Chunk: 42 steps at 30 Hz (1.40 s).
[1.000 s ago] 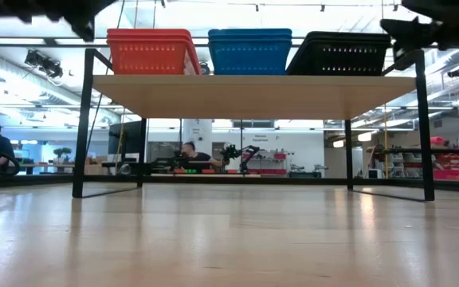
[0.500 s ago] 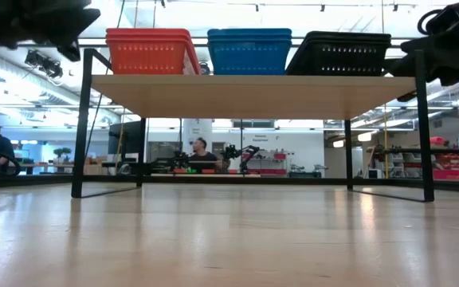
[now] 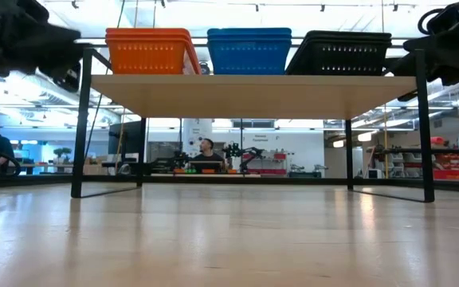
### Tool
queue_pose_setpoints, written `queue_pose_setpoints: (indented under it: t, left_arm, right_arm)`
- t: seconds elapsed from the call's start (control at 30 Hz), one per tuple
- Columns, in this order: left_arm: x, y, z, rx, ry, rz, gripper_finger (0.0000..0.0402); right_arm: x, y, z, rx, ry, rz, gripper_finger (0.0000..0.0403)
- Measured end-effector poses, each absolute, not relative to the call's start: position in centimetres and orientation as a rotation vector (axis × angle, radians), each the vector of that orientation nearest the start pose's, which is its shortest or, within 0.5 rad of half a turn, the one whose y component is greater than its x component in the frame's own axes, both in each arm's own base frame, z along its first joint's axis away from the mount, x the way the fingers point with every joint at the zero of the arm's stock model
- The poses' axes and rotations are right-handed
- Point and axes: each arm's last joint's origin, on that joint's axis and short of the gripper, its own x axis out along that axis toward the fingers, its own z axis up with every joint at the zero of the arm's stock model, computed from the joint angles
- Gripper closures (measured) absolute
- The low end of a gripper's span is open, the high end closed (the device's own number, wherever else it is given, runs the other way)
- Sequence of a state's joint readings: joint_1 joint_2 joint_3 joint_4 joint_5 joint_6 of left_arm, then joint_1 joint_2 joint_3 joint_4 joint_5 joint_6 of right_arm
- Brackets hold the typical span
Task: Stack baskets on shelf by color
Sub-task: Return to Home Position
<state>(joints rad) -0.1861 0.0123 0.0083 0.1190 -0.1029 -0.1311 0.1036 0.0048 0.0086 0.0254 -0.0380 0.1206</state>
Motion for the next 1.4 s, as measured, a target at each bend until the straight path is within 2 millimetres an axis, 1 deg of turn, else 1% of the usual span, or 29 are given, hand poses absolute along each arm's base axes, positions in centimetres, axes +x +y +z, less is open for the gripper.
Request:
queue_pose_setpoints:
  t: [0.07, 0.17, 0.27, 0.7, 0.77, 0.83, 0.93, 1.4]
  left_arm:
    - [9.62, -1.49, 17.56, -0.136, -0.097, -0.072, 0.0277]
    - [9.59, -1.37, 17.86, -0.111, -0.131, -0.036, 0.0276]
    - [9.54, -1.36, 18.16, -0.096, -0.162, -0.035, 0.0276]
    - [9.56, -1.37, 18.04, -0.119, -0.15, -0.037, 0.0276]
    - [9.56, -1.37, 18.04, -0.119, -0.15, -0.037, 0.0276]
    - [9.56, -1.37, 18.03, -0.119, -0.15, -0.037, 0.0276]
    - [9.57, -1.37, 18.03, -0.119, -0.15, -0.037, 0.0276]
    - [9.57, -1.37, 18.02, -0.12, -0.15, -0.037, 0.0276]
  right_arm:
    - [9.68, 1.12, 16.85, 0.121, -0.02, 0.146, 0.0209]
    - [9.68, 1.13, 16.85, 0.114, -0.02, 0.149, 0.0209]
    - [9.68, 1.14, 16.88, 0.105, -0.024, 0.151, 0.0209]
    - [9.69, 1.16, 17.03, 0.109, -0.043, 0.157, 0.0209]
    - [9.7, 1.06, 17.34, 0.186, -0.073, 0.126, 0.0209]
    - [9.73, 0.8, 17.66, 0.275, -0.11, 0.042, 0.0209]
    - [9.72, 0.52, 17.79, 0.329, -0.136, -0.043, 0.0209]
    - [9.71, 0.46, 17.8, 0.33, -0.14, -0.058, 0.0209]
